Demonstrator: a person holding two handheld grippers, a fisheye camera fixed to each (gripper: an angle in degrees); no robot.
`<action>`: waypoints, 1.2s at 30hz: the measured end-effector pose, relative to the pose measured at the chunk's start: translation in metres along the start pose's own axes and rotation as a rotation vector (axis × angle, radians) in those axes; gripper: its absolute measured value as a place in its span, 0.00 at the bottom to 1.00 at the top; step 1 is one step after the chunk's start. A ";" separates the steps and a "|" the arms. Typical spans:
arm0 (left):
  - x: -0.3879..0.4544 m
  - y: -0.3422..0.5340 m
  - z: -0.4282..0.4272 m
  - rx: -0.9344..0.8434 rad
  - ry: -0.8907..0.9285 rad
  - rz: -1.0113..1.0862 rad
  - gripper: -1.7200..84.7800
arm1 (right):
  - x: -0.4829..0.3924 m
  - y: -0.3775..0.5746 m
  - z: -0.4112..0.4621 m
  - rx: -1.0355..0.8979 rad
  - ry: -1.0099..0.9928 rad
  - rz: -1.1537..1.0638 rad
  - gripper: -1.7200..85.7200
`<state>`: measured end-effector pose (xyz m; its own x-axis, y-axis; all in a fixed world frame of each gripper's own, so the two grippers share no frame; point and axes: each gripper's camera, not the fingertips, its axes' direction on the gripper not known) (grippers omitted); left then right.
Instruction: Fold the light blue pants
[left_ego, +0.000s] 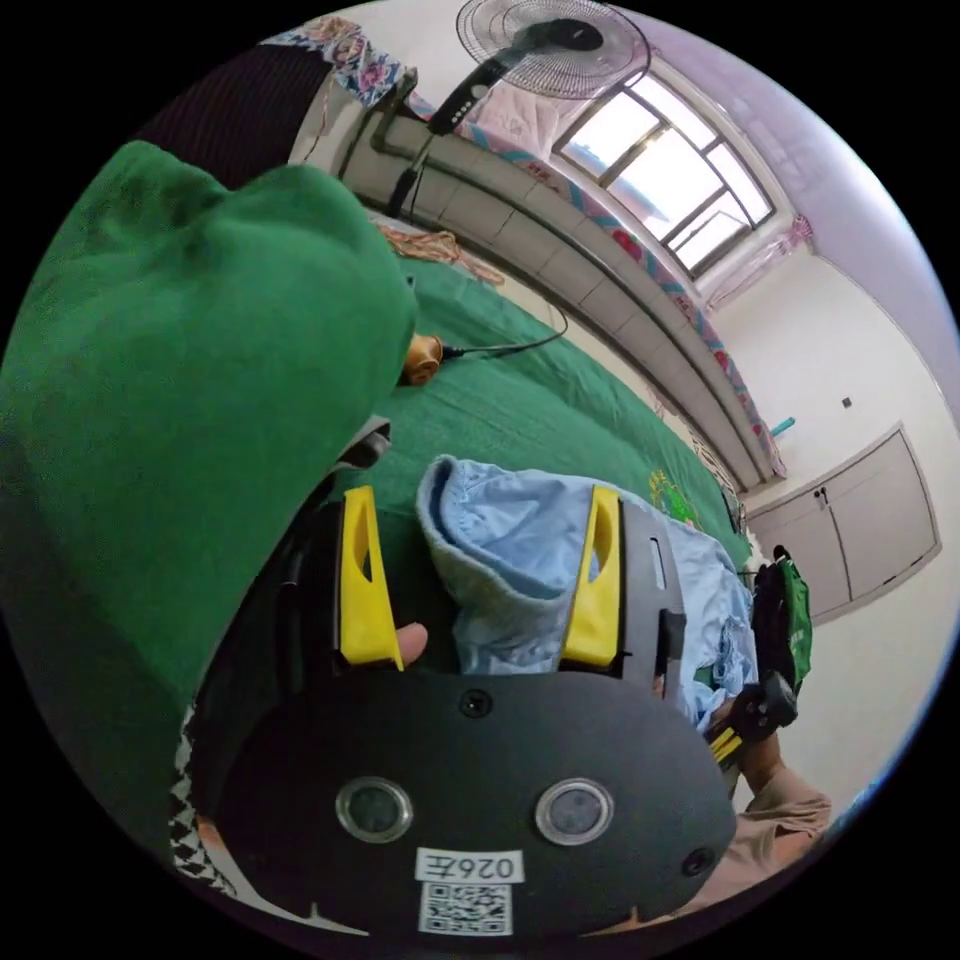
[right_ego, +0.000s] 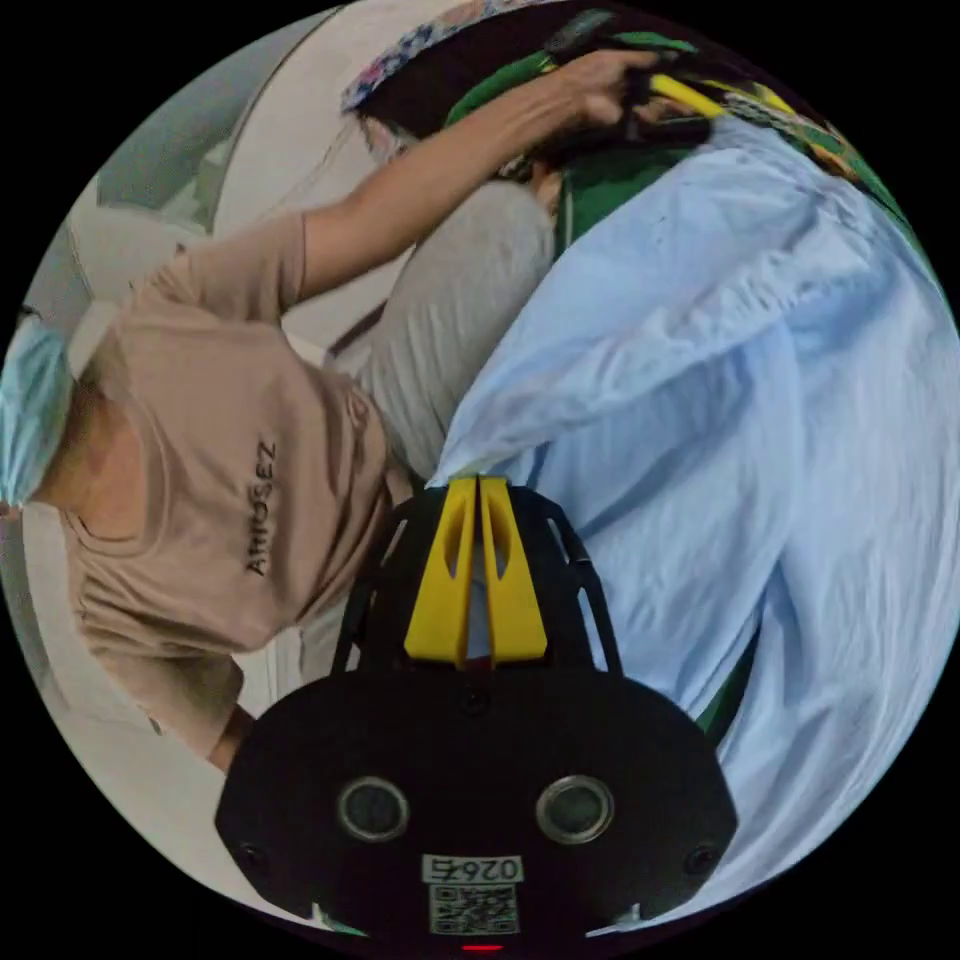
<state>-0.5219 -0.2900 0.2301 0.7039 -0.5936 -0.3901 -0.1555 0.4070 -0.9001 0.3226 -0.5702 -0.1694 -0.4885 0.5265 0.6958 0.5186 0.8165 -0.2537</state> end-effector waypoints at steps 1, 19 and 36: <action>-0.001 -0.005 0.014 -0.061 0.002 -0.003 0.32 | -0.006 0.000 0.003 -0.047 0.045 -0.022 0.01; 0.064 -0.016 0.069 -0.300 -0.241 0.246 0.08 | -0.060 0.519 -0.146 1.004 0.827 1.877 0.01; 0.076 -0.025 0.047 -0.148 -0.460 0.300 0.07 | 0.010 0.569 -0.169 0.735 0.854 1.809 0.07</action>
<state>-0.4314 -0.3126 0.2320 0.8382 -0.0903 -0.5378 -0.4671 0.3901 -0.7935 0.7314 -0.1405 -0.1930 0.5770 0.6016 -0.5524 -0.4705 -0.3081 -0.8269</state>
